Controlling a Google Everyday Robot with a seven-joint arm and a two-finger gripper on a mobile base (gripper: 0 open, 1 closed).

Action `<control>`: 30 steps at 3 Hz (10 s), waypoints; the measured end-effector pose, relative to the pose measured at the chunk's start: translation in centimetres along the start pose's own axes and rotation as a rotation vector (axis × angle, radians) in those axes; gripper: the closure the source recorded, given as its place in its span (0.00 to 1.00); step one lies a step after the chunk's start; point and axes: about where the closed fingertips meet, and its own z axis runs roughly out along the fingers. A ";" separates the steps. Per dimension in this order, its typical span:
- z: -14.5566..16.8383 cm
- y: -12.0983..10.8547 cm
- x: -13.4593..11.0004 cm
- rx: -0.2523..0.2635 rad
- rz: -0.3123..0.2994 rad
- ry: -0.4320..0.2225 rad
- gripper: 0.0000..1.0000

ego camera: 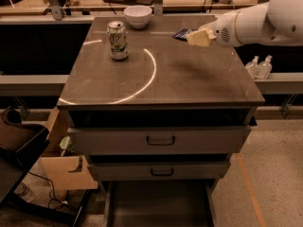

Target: Place rxbar blueberry into bottom drawer

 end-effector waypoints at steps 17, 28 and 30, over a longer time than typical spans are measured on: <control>-7.2 13.0 59.1 -0.531 0.108 0.263 1.00; 24.4 30.2 71.0 -0.721 -0.088 0.130 0.57; 24.5 30.7 71.0 -0.729 -0.085 0.129 0.12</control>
Offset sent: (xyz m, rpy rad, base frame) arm -0.1593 -0.1120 0.0252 -0.0649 0.2183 0.0410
